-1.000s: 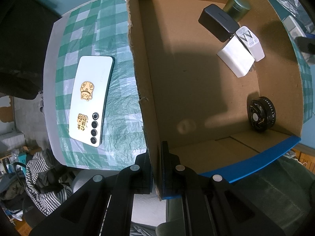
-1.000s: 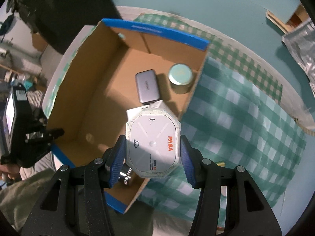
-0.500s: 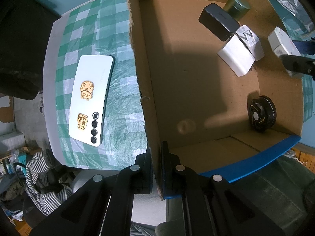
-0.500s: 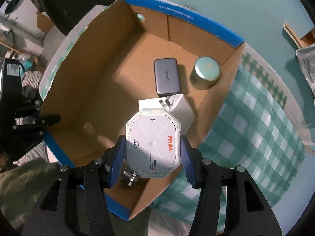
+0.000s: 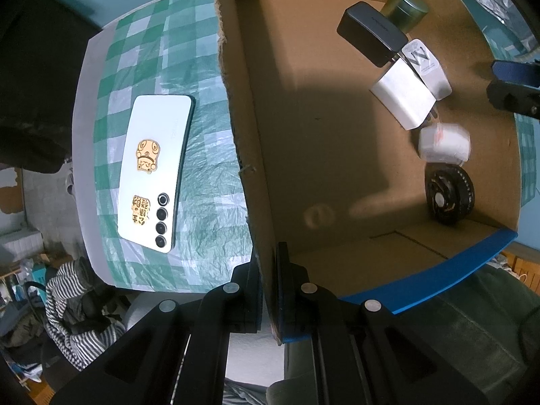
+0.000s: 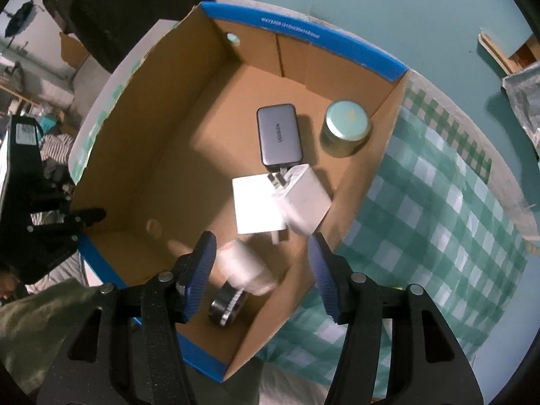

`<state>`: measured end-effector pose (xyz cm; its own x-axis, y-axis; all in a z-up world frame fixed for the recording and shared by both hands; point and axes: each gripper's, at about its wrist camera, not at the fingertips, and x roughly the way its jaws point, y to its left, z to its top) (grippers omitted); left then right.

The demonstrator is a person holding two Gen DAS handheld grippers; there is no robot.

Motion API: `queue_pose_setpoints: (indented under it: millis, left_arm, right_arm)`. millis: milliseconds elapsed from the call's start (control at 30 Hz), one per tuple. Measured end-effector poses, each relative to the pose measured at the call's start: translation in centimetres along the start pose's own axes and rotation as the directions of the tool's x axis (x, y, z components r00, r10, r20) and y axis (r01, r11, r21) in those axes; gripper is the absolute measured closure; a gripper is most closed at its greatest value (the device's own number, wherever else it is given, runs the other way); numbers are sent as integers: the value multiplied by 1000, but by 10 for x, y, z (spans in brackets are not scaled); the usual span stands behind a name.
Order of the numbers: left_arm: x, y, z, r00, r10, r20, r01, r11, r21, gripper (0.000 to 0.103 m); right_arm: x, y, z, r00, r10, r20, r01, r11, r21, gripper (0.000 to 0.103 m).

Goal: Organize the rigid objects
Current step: 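Move the right tool back to the white KINYO earbud case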

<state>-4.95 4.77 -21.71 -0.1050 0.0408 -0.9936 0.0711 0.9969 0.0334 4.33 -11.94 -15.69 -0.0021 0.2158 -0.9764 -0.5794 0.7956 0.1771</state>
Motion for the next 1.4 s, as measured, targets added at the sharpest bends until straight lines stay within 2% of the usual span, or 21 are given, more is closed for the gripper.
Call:
queue_pose_setpoints:
  millis: [467,900,1133,1200,1400]
  left_arm:
    - [-3,-2,4,1000,3,4,-3,1000,4,98]
    - [-6,-7,4,1000,6,9,-6,1000,5,98]
    - [-6,-9,2,1000,12,9,-12,1000,3,98]
    - [-6,-9,1,1000,12,10,-12,1000,1,98]
    - [-7,-8,-2,1000,14,8,-14,1000,-5,98]
  right_arm:
    - [-24,-21,-10,999,-8,43,5,998,55,43]
    - [-36,-48,-29,998,-39,46,34,995,95,43]
    - [-30,-70,-45,998,-64,23,61,991,118,43]
    - [-25,-79,-51,997,-73,13,70,990,123,38]
    - [-6,-122,-82,995,-90,-44,96,980,175,37]
